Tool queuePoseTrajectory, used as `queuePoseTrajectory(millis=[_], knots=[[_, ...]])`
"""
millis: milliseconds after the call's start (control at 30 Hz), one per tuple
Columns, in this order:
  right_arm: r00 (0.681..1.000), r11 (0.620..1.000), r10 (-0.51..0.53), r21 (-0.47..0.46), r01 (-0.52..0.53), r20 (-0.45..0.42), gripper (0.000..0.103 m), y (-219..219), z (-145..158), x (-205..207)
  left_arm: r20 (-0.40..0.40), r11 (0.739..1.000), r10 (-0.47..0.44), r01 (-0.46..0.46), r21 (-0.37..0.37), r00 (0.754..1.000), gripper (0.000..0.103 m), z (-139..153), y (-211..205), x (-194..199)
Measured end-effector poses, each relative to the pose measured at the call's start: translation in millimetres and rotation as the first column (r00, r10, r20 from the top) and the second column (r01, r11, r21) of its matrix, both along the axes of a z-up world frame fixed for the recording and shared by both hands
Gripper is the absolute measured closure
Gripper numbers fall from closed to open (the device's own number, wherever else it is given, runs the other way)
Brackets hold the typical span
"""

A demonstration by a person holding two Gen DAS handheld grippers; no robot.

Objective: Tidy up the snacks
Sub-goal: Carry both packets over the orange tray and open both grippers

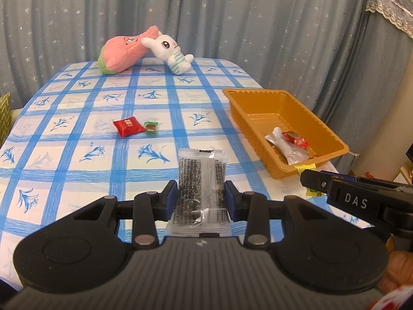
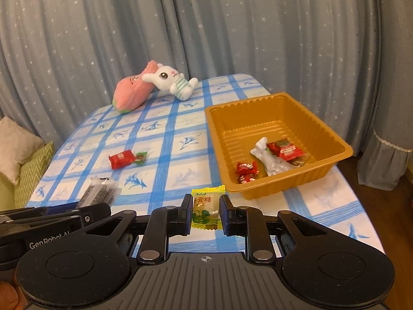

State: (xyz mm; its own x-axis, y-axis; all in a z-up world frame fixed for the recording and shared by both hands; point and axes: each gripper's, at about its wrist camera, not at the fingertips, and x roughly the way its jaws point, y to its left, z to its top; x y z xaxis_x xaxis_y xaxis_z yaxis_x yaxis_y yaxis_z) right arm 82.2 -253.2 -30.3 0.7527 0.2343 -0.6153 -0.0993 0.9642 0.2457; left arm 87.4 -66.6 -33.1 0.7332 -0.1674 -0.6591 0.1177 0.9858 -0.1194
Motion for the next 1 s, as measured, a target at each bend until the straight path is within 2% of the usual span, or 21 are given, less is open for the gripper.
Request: queuePoseTrajectory(millis=[633, 1000], knots=[[0.995, 0.995, -0.096, -0.013, 0.096, 0.031, 0.081, -57, 10, 6, 0.007, 0.995, -0.093, 0.093, -0.022, 0.996, 0.068, 5, -49, 21], [0.994, 0.992, -0.103, -0.065, 0.106, 0.047, 0.081, -89, 14, 36, 0.013, 0.988, -0.146, 0.147, -0.053, 0.989, 0.068, 10, -90, 57]])
